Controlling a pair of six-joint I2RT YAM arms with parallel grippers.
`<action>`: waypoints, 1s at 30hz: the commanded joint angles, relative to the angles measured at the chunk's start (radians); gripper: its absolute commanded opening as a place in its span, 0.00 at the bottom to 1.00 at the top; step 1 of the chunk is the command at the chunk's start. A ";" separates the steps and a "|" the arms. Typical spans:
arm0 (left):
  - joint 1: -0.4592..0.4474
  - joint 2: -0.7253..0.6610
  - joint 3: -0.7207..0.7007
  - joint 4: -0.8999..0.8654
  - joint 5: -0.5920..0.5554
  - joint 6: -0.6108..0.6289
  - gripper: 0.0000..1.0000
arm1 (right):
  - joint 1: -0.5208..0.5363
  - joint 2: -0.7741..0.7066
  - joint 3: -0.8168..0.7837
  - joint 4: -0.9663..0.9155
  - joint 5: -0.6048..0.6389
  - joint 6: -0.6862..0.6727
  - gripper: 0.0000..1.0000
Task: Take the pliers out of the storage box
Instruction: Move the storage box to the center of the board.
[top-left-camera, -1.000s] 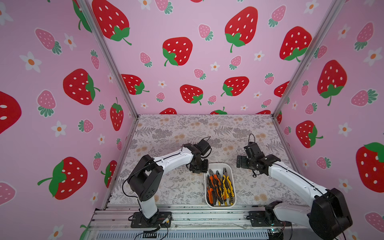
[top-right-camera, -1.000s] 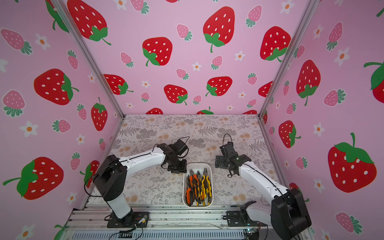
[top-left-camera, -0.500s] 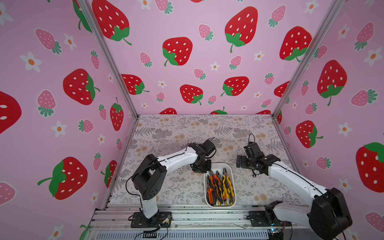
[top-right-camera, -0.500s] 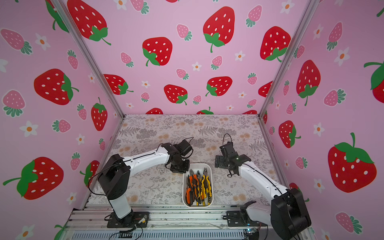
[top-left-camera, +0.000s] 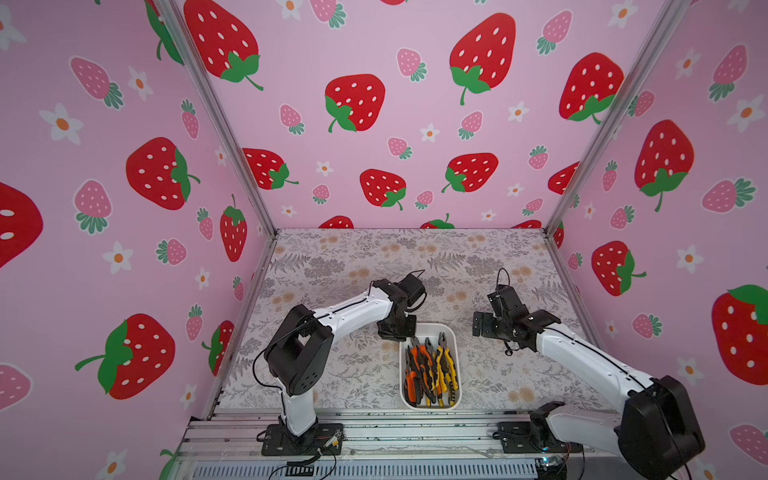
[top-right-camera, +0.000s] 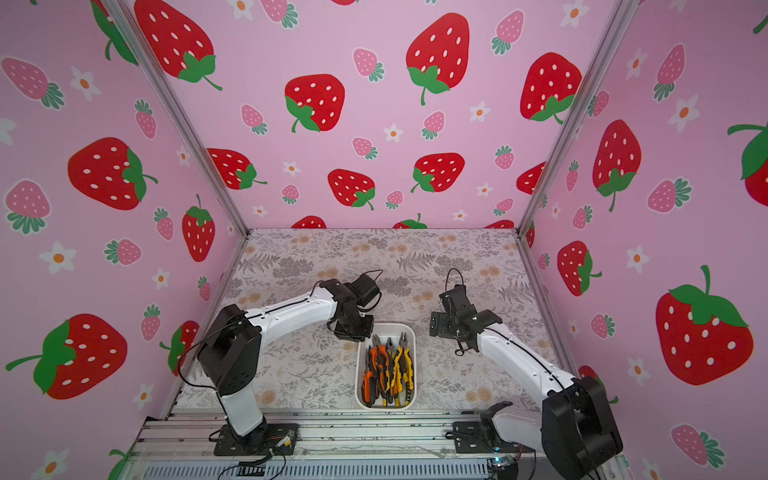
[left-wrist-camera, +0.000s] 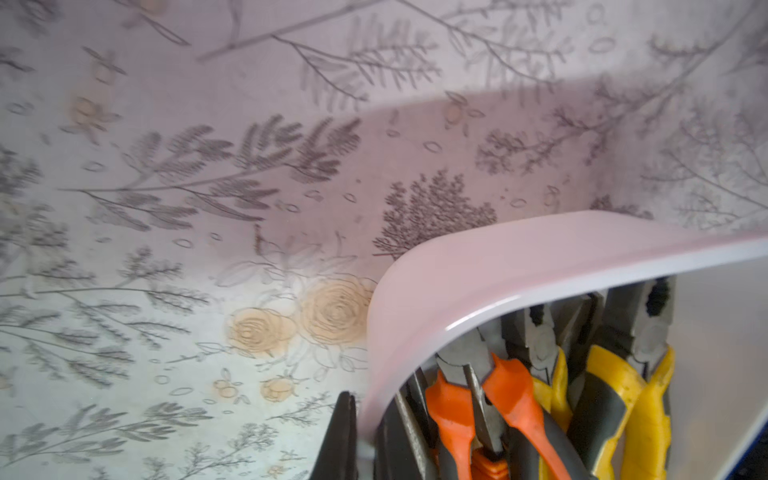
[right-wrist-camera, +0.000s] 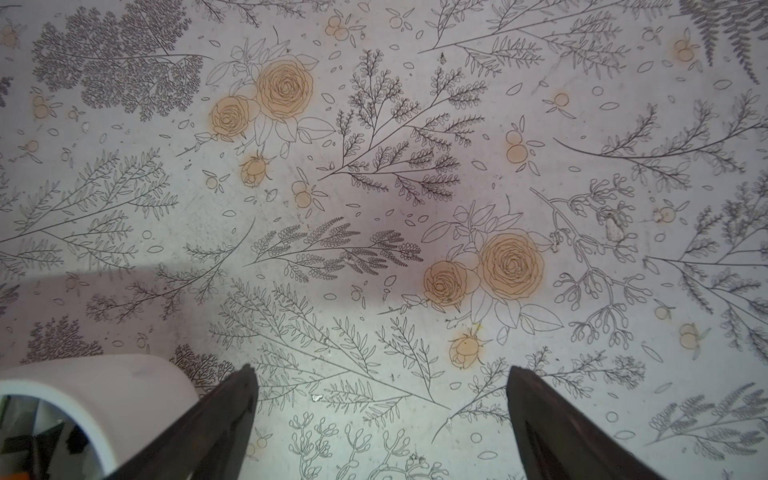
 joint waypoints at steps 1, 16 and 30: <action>0.120 -0.033 0.099 -0.097 -0.236 0.203 0.00 | 0.004 -0.004 -0.008 0.020 -0.026 -0.014 1.00; 0.395 0.256 0.543 -0.107 -0.319 0.434 0.00 | 0.004 0.052 0.016 0.030 -0.080 -0.047 0.99; 0.547 0.564 1.018 -0.209 -0.273 0.470 0.00 | 0.006 0.094 0.027 0.046 -0.141 -0.071 0.99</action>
